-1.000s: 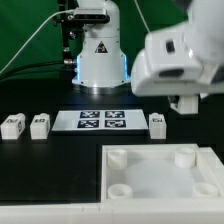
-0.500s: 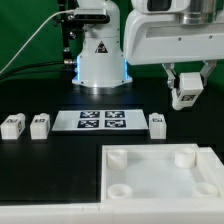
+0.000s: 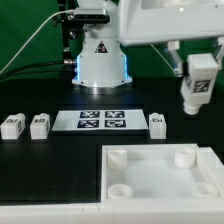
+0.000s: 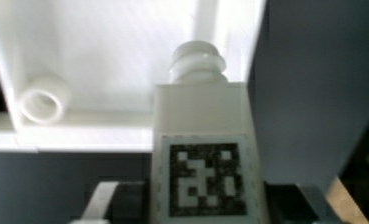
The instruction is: Assemble one leg
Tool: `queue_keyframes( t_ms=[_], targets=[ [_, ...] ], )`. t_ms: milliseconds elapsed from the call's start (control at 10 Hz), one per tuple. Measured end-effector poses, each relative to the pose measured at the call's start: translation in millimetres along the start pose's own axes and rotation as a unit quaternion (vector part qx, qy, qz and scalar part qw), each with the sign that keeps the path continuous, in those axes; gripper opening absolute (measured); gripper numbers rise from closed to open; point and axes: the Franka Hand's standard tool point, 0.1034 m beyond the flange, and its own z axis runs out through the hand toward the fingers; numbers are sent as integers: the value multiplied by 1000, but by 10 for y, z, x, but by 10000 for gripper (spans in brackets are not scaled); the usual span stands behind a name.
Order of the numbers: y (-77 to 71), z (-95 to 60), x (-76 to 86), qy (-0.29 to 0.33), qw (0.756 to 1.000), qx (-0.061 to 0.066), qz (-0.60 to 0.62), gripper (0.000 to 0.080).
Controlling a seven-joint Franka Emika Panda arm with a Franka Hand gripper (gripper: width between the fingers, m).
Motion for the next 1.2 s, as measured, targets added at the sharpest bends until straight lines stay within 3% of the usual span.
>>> queue_keyframes(
  t_ms=[200,300,400,500,600,800,1000,1200],
  targets=[
    [-41,9,-43,73,997,14,2,291],
    [-73,-26,10,136,990,24,8,291],
    [-67,88,-122,143,989,23,8,291],
    [-41,173,-142,106,994,17,2,291],
    [4,183,23,125,992,13,-3,291],
    [117,399,185,121,993,0,-15,291],
    [124,518,222,118,993,-4,-5,291],
    [70,705,154,114,993,-4,-4,291]
  ],
)
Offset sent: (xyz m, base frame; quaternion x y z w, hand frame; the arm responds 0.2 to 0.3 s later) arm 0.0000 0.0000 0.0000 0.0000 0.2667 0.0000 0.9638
